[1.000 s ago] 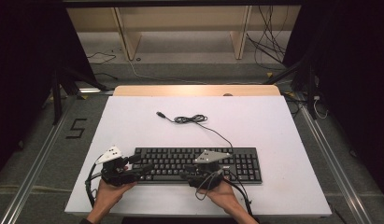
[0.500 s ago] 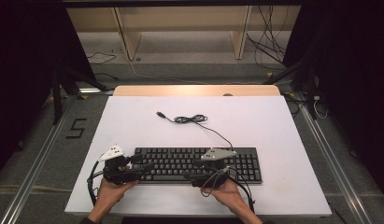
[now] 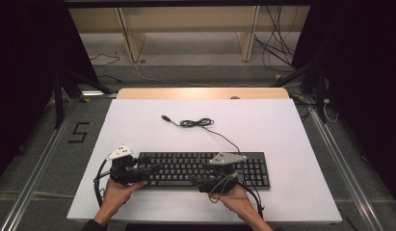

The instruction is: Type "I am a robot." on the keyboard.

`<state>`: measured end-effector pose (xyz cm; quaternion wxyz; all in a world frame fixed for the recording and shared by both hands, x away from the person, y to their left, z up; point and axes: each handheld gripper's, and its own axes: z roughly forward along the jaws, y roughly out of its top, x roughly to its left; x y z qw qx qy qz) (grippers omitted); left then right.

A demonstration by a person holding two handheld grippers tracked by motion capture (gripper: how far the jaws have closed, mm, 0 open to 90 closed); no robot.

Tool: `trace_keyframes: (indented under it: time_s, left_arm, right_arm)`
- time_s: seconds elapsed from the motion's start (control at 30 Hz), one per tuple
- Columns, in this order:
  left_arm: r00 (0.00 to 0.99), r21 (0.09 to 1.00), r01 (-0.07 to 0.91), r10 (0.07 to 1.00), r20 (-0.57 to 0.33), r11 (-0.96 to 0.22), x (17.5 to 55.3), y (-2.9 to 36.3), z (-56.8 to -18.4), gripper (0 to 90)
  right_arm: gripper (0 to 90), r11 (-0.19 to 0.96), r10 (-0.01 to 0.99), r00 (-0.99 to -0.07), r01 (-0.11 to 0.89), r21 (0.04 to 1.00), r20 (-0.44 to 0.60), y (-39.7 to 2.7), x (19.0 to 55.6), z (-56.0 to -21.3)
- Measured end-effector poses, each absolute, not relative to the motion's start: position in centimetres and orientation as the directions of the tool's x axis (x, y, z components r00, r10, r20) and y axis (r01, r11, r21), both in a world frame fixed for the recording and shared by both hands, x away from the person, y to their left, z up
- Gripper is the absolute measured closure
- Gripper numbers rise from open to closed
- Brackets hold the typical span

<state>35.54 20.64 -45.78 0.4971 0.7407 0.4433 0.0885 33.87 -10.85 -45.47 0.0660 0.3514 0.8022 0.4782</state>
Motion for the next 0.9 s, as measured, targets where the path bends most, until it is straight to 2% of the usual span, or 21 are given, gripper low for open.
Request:
trace_keyframes:
  time_s: [0.07,0.3,0.57,0.73,0.9]
  left_arm:
    - [0.59,0.811,0.572,0.748,-0.304,-0.121,35.8,20.4,-45.7,39.0]
    - [0.592,0.802,0.576,0.758,-0.275,-0.159,36.6,19.7,-45.8,61.9]
    - [0.621,0.784,0.582,0.741,-0.256,-0.216,37.3,18.7,-46.3,81.5]
    - [0.628,0.766,0.59,0.742,-0.235,-0.256,37.7,18.1,-46.7,88.0]
    - [0.632,0.745,0.602,0.742,-0.225,-0.287,38.1,17.4,-47.1,88.8]
  right_arm:
    - [32.6,0.295,0.628,-0.744,0.499,0.815,0.229,-10.9,33.8,-45.4]
    - [32.6,0.291,0.628,-0.744,0.497,0.817,0.228,-11.1,33.8,-45.3]
    - [32.1,0.287,0.629,-0.743,0.493,0.821,0.227,-11.3,33.7,-45.2]
    - [32.0,0.284,0.631,-0.742,0.492,0.823,0.226,-11.3,33.7,-45.2]
    - [31.7,0.283,0.631,-0.742,0.491,0.824,0.225,-11.3,33.7,-45.1]
